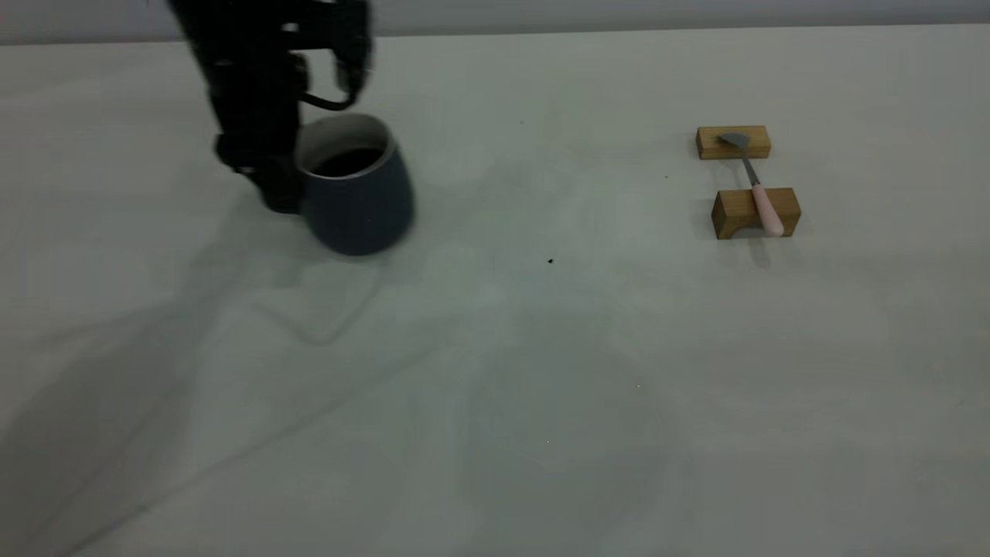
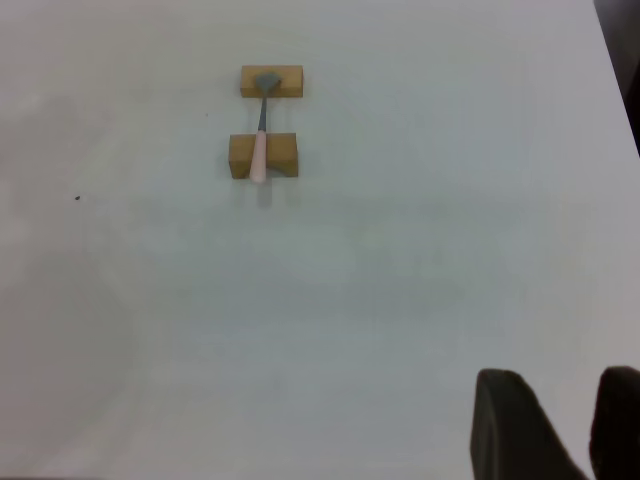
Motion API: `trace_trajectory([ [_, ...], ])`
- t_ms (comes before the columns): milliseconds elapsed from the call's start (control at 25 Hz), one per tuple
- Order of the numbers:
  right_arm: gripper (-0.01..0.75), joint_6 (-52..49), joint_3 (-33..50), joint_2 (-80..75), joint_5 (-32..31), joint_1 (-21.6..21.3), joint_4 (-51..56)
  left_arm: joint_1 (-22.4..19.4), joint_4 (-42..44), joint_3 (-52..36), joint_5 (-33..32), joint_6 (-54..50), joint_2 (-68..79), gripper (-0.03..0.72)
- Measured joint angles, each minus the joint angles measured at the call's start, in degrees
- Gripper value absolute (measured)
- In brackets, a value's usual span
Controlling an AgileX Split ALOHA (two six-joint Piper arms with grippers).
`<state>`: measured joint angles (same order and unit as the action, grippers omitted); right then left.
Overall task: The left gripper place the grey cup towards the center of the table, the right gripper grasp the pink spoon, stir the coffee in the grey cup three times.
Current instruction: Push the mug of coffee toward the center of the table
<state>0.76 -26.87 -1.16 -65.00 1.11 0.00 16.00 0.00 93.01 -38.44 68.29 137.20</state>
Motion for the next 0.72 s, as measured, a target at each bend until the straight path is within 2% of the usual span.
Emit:
trace_trajectory([
  [360,0.237,0.0,0.0,0.0,0.0,0.0,0.0,7.8,-3.5,0.0,2.8,-1.7,0.0,0.598],
  [560,0.237,0.0,0.0,0.0,0.0,0.0,0.0,8.7,-7.1,0.0,2.6,-3.3,-0.1,0.594],
  [720,0.237,0.0,0.0,0.0,0.0,0.0,0.0,8.4,-7.3,0.0,-1.9,-7.4,-3.6,0.598],
])
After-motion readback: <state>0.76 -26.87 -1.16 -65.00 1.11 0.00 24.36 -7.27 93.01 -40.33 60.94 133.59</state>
